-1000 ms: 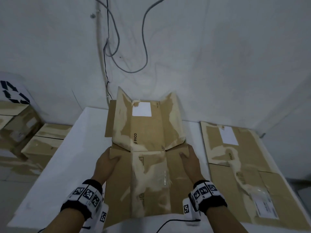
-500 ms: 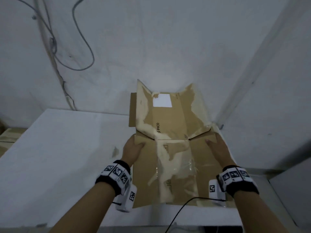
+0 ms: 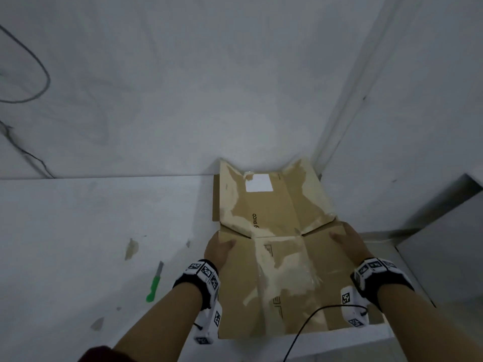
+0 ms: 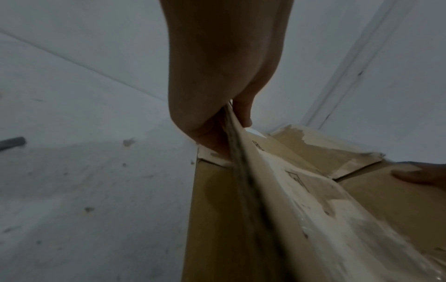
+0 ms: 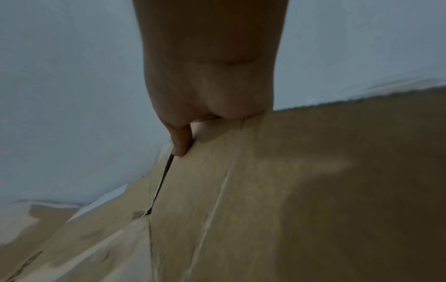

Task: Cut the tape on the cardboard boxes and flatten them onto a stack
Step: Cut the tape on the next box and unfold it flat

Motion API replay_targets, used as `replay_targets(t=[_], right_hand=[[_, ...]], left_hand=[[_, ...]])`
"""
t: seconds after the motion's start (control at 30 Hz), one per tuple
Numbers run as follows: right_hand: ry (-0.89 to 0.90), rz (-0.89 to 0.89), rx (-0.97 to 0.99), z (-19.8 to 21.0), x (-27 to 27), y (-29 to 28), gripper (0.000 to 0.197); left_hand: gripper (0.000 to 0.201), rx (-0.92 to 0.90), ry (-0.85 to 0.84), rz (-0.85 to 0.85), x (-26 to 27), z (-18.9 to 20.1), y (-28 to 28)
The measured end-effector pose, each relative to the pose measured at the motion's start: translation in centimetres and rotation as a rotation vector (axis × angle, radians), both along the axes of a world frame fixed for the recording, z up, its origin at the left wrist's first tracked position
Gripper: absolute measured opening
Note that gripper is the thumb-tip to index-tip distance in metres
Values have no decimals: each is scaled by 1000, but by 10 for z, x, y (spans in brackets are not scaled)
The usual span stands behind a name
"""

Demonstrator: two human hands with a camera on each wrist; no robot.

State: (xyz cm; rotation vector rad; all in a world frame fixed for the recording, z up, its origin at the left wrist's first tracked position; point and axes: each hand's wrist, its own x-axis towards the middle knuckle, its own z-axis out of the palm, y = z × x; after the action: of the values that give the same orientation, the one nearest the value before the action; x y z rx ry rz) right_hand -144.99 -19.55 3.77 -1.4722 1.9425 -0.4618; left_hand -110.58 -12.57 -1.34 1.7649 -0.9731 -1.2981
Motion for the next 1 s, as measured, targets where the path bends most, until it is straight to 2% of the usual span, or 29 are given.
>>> replay_targets(t=[0.17, 0.33, 0.4, 0.47, 0.57, 0.7, 0.8, 0.9, 1.0], right_hand=[[64, -63, 42, -44, -4, -12, 53], [113, -168, 15, -57, -8, -26, 46], [74, -238, -45, -58, -9, -27, 53], [178, -270, -112, -62, -6, -23, 61], [353, -199, -110, -71, 10, -3, 68], [447, -34, 65, -95, 20, 25, 100], [415, -14, 221, -103, 20, 27, 100], [419, 14, 281, -96, 21, 22, 94], [418, 27, 319, -94, 21, 17, 91]], left_hand=[[54, 109, -38, 30, -11, -29, -11], [61, 201, -48, 74, -16, -44, -29], [67, 220, -62, 95, -18, -48, -30], [71, 242, -144, 165, -25, -52, -28], [74, 315, -345, 174, -35, -51, -15], [89, 287, -336, 36, -44, -61, -1], [90, 284, -344, 2, -41, -64, -1], [92, 263, -432, -70, -39, -66, 1], [89, 229, -450, -136, -33, -66, 4]])
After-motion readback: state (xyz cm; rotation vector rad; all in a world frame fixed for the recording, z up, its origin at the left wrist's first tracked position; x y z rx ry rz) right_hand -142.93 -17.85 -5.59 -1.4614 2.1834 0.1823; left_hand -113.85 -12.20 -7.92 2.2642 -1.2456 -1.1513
